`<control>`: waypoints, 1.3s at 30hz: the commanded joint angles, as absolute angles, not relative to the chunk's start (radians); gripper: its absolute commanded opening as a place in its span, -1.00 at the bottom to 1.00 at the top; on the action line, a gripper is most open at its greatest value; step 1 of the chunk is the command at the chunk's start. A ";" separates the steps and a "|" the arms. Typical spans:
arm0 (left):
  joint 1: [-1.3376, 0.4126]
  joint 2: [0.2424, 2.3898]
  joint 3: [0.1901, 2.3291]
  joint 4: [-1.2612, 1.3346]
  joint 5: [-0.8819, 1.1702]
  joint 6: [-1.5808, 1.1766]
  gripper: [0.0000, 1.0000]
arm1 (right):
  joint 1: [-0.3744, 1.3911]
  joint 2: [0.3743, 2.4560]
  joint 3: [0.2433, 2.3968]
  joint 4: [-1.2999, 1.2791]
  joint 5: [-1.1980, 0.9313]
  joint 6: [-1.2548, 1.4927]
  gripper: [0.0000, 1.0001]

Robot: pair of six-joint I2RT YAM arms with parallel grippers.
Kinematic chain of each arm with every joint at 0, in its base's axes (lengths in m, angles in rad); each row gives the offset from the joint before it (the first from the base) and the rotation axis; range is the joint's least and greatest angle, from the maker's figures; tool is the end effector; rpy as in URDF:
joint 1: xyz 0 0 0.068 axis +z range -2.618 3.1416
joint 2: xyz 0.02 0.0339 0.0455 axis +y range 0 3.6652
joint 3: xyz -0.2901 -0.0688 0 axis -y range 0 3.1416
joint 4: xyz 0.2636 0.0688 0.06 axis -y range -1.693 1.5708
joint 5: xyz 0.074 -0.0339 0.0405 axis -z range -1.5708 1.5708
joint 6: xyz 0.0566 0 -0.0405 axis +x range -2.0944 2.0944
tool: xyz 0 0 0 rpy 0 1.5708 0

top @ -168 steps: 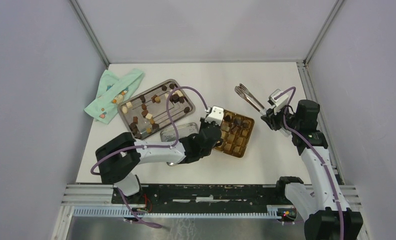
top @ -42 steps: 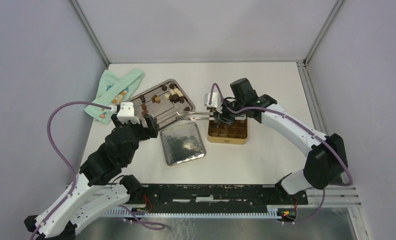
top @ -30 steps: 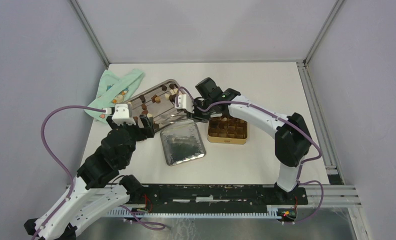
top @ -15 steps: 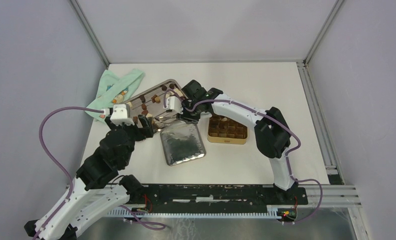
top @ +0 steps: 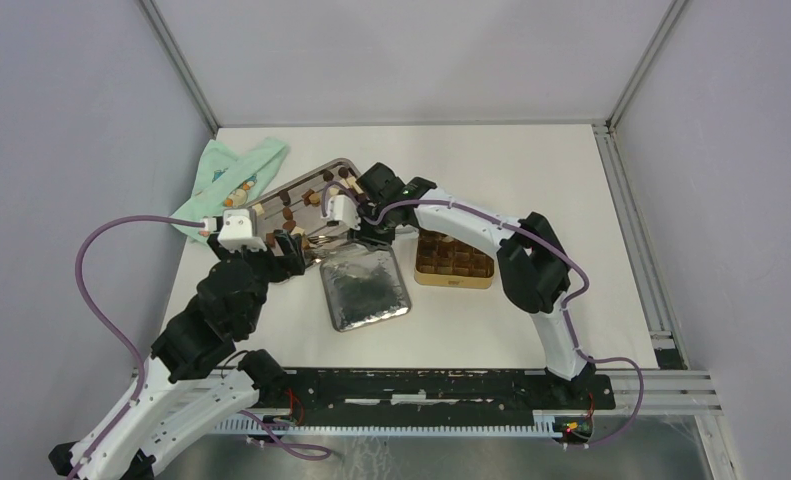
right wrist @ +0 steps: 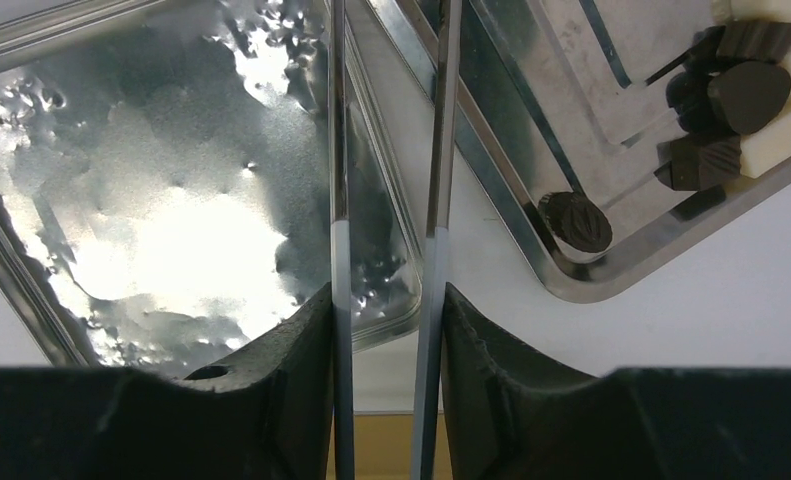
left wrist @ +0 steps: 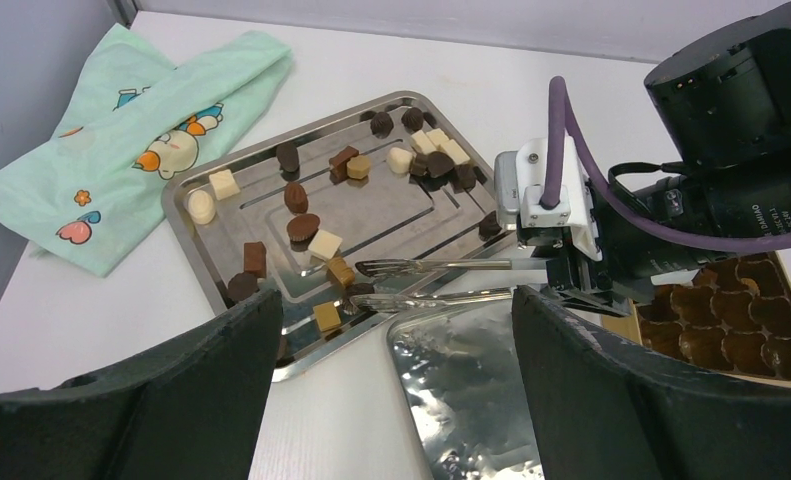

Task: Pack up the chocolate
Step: Pick up the fake chocolate from the plate.

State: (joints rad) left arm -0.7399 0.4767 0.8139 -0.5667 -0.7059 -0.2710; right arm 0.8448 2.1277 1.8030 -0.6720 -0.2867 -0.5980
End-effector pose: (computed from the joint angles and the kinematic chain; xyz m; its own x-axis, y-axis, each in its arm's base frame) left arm 0.1024 -0.0438 0.3638 -0.1743 -0.1167 -0.9777 -0.0001 0.9930 -0.1185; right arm 0.3279 0.3935 0.2248 0.0005 -0.8128 -0.5825 -0.9909 0.0778 -0.1095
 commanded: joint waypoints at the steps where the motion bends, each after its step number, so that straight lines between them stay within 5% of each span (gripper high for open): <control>1: -0.731 0.474 0.811 -0.526 -0.723 -0.231 0.79 | 0.862 2.138 1.867 -0.658 -0.293 -0.581 -0.13; 20: -0.723 0.472 0.810 -0.523 -0.716 -0.230 0.79 | 0.867 2.156 1.895 -0.658 -0.168 -0.557 -0.23; 33: -0.720 0.470 0.811 -0.523 -0.715 -0.230 0.79 | 0.861 2.037 1.838 -0.639 -0.210 -0.554 -0.85; 39: -0.717 0.468 0.809 -0.524 -0.713 -0.230 0.79 | 0.855 1.933 1.768 -0.621 -0.250 -0.551 -0.98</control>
State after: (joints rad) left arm -0.7238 0.4767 0.8112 -0.5663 -0.7052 -0.2707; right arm 0.8612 2.0640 1.7969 -0.6746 -0.2096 -0.5674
